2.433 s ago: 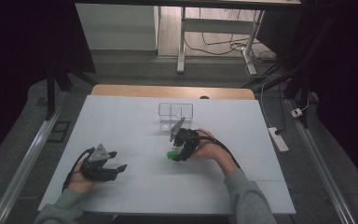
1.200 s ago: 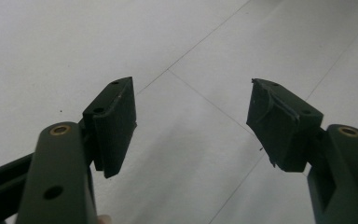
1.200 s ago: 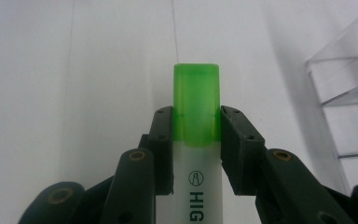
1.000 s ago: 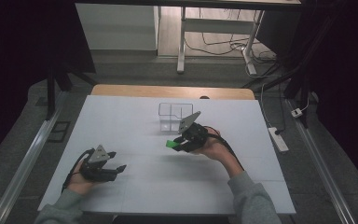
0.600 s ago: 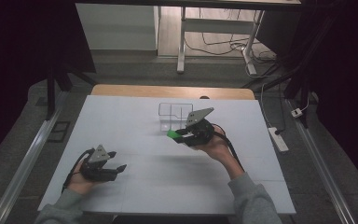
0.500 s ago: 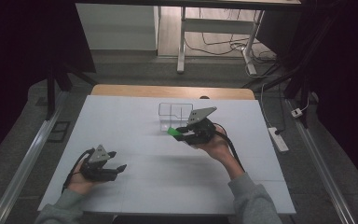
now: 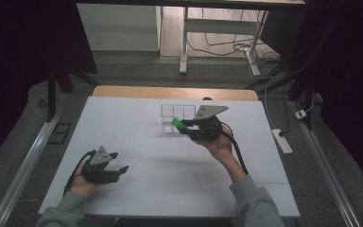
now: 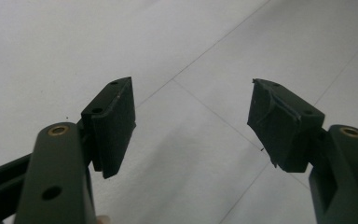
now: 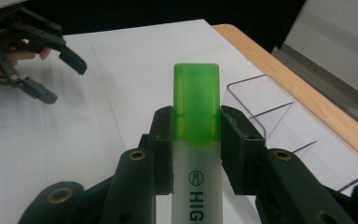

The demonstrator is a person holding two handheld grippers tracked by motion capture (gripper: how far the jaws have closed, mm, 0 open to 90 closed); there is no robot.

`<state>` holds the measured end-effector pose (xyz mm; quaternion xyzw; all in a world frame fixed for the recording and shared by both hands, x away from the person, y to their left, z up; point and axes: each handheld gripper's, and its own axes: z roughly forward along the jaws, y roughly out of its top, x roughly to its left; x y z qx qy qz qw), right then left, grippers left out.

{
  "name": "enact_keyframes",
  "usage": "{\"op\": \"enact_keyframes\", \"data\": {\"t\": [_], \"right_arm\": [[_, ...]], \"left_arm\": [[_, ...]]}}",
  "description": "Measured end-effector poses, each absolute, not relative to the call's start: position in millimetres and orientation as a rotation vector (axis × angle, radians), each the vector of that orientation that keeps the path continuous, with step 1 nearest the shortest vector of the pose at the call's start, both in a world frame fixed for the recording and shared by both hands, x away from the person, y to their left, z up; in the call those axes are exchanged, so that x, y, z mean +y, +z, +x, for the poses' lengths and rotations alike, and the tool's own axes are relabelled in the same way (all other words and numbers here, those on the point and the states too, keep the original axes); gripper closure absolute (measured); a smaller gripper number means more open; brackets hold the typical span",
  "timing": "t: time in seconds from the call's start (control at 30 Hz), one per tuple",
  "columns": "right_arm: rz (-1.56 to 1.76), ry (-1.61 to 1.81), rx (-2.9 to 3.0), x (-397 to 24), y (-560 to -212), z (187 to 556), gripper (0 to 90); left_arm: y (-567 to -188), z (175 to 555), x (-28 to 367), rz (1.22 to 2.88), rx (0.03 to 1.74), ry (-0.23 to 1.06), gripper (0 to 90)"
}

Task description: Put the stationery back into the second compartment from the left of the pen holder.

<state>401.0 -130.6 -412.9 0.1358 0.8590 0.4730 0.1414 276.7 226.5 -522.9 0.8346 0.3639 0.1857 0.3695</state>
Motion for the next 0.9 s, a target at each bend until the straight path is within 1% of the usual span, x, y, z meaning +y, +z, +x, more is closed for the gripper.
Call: {"op": "enact_keyframes", "data": {"t": [0.23, 0.5, 0.9], "right_arm": [[0.456, 1.438, 2.392, -133, -402, 405, 66.6], [0.558, 1.502, 2.294, -135, -391, 423, 66.6], [0.631, 1.550, 2.243, -122, -393, 452, 66.6]], "left_arm": [[-524, 277, 225, 2.154, 0.928, 0.479, 31.4], [-525, 278, 224, 2.152, 0.926, 0.477, 31.3], [-526, 279, 223, 2.163, 0.921, 0.462, 31.3]]}}
